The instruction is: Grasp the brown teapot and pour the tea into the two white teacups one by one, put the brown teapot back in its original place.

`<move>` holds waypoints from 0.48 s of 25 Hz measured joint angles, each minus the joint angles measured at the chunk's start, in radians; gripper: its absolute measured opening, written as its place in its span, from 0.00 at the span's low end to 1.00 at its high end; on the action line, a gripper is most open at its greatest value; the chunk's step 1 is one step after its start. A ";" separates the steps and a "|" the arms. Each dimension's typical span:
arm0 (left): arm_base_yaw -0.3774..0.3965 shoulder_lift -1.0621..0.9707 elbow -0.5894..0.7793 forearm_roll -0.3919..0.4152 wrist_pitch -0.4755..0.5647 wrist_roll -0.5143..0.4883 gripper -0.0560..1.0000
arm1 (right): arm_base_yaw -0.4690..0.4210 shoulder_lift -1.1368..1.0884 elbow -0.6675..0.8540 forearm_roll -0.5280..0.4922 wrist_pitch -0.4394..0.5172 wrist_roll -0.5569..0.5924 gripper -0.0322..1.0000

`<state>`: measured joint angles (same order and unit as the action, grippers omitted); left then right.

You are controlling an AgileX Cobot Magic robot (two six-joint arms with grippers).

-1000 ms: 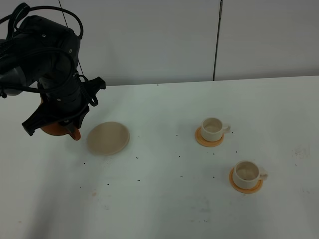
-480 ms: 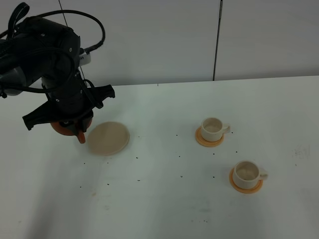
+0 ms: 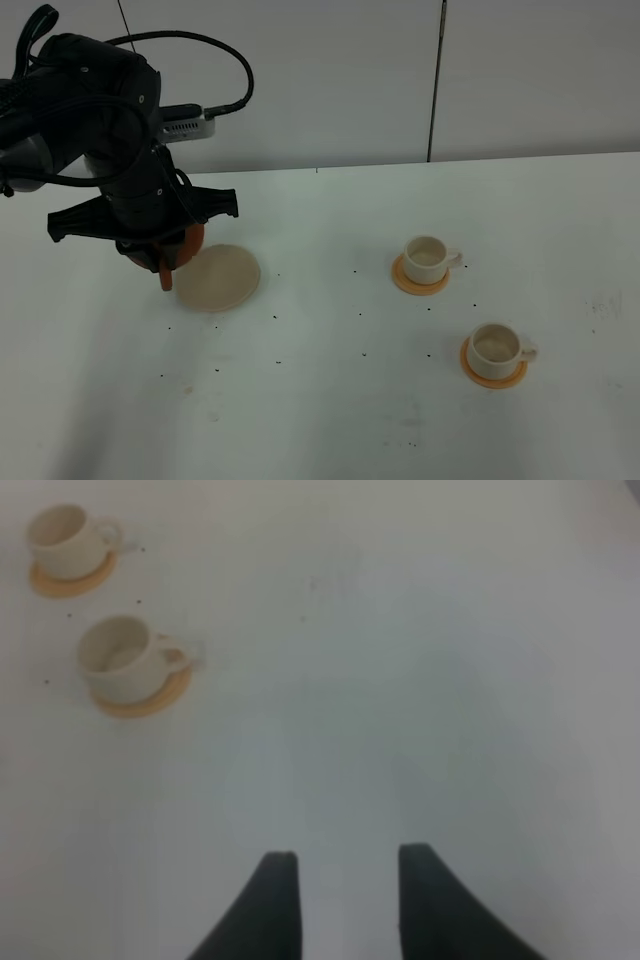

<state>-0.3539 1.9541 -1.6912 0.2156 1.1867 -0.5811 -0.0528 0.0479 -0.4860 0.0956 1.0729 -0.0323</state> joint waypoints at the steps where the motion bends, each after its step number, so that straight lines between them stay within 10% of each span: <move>1: 0.000 0.000 0.000 -0.009 0.000 0.013 0.22 | 0.000 0.000 0.000 0.000 0.000 0.000 0.26; 12: 0.000 0.000 0.000 -0.042 0.000 0.111 0.22 | 0.000 0.000 0.000 0.000 0.000 0.001 0.26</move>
<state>-0.3539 1.9541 -1.6912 0.1736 1.1867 -0.4699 -0.0528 0.0479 -0.4860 0.0956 1.0729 -0.0313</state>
